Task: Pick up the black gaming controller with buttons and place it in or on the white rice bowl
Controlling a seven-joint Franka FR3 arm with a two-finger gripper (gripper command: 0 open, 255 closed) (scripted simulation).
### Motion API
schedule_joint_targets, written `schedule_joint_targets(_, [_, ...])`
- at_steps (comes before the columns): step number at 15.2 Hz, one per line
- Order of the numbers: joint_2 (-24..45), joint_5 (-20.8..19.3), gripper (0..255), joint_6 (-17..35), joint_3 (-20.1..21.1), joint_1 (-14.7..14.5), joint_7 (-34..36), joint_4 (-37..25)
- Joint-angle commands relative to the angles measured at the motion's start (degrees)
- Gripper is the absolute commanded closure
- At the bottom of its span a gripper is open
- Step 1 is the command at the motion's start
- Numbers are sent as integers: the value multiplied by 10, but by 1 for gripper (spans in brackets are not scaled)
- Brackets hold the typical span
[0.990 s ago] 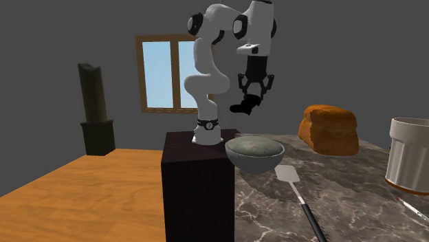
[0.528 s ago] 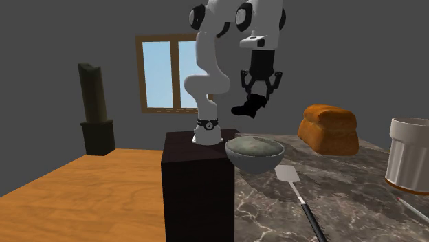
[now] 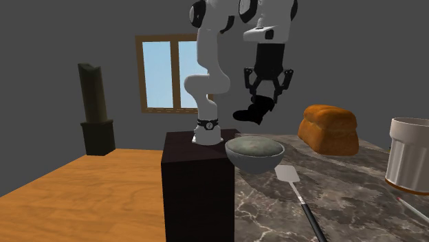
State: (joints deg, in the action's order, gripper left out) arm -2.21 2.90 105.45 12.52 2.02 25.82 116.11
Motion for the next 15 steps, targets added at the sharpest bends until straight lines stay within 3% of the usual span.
schedule_joint_targets(1, [15,-4,255,9,-1,1,-1,-6])
schedule_joint_targets(15, [54,-11,255,111,0,0,1,58])
